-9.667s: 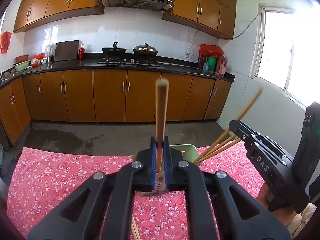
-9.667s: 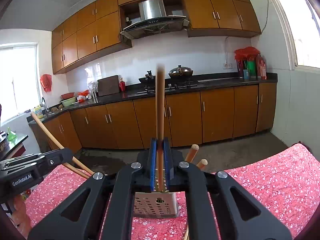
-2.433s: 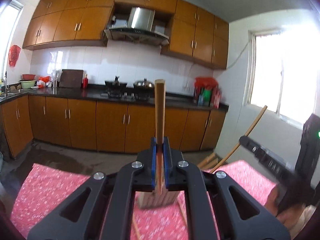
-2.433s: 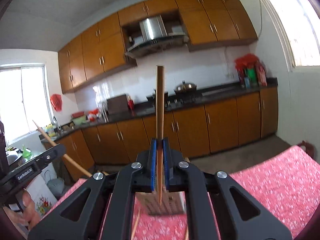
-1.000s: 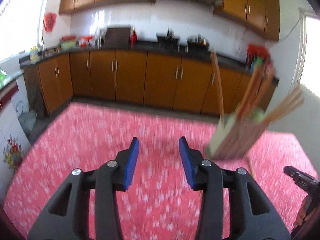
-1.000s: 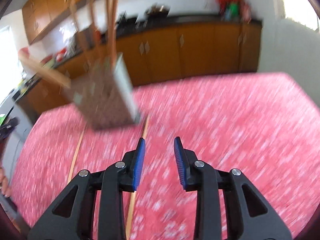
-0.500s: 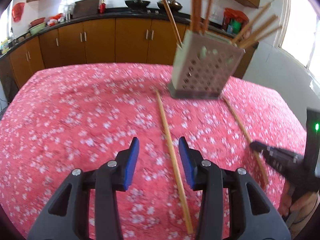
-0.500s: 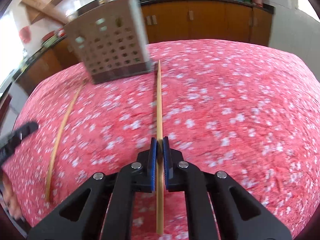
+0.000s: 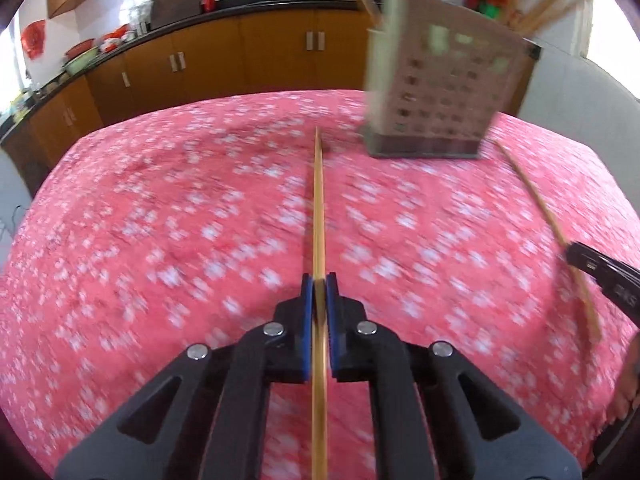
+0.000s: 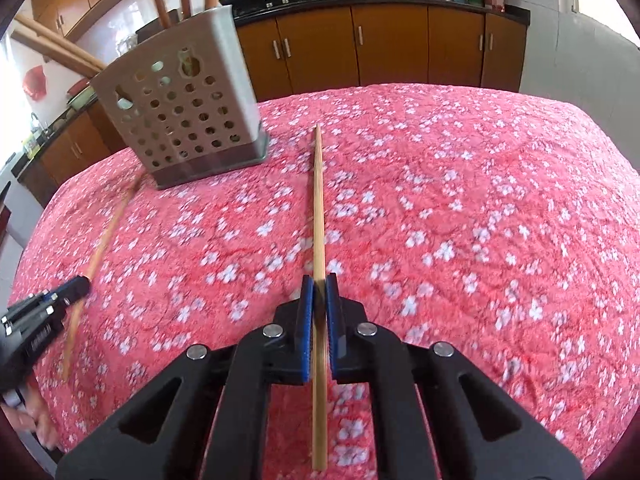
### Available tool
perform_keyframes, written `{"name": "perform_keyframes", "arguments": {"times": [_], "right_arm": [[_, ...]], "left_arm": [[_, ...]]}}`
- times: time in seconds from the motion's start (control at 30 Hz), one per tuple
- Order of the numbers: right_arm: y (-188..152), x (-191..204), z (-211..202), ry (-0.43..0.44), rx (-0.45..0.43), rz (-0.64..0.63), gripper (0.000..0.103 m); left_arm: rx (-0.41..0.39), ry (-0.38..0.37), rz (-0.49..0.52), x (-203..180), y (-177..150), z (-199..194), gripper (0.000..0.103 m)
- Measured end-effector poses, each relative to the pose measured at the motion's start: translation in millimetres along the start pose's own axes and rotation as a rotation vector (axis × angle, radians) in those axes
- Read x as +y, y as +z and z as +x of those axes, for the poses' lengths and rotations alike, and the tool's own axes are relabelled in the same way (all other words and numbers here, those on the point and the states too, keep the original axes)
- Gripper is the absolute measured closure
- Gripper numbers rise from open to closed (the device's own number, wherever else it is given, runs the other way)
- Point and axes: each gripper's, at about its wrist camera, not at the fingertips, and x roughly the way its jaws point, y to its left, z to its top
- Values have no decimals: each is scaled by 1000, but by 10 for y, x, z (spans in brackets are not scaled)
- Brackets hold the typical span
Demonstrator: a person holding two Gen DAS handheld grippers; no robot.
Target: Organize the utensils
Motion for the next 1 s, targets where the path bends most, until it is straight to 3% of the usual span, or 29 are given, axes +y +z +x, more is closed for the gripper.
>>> {"name": "perform_keyframes", "arguments": {"times": [0.17, 0.37, 1.0], "right_arm": [[125, -43, 118, -25, -12, -5, 95], [156, -61, 198, -37, -11, -9, 95], [137, -50, 177, -38, -13, -6, 95]], "left_arm": [[-3, 27, -25, 256, 196, 146, 91], [0, 7, -61, 452, 288, 212, 91], [1, -15, -85, 497, 345, 264, 91]]}}
